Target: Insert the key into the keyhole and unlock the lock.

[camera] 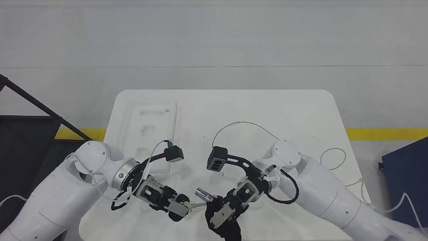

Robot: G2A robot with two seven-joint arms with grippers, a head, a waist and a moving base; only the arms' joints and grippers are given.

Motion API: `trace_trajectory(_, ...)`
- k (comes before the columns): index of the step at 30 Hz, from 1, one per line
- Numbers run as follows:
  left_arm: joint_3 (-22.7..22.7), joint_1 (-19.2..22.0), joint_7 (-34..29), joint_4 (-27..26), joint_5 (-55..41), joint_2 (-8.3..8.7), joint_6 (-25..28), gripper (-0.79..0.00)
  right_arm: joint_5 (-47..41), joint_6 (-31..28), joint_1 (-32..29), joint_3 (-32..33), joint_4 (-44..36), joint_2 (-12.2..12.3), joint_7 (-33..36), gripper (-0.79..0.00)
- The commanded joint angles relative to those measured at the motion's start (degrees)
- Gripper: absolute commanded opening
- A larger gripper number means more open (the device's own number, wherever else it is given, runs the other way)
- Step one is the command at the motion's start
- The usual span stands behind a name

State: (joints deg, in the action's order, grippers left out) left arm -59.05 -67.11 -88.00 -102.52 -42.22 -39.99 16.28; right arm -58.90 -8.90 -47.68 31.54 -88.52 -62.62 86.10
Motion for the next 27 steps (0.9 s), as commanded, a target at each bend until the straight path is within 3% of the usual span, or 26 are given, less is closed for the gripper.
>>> trace_trajectory(1,1.16,0.70,0.00,-0.45,0.73,0.15,0.00,-0.785,0.21,0.06,0.21,0.25,0.16,-0.35,-0.52,-0.785)
trace_trajectory(12,3.28,3.73,0.06,-1.44,0.38,0.02,0.06,-0.785,1.71,0.93,0.21,0.67,0.99,-2.05,-0.46,-0.785)
trace_trajectory(27,-1.39,-0.05,1.36,-2.98,-0.40,0.69,1.36,-0.785,2.71,2.16,-1.51,2.54,2.12,-3.18,1.09,-0.785)
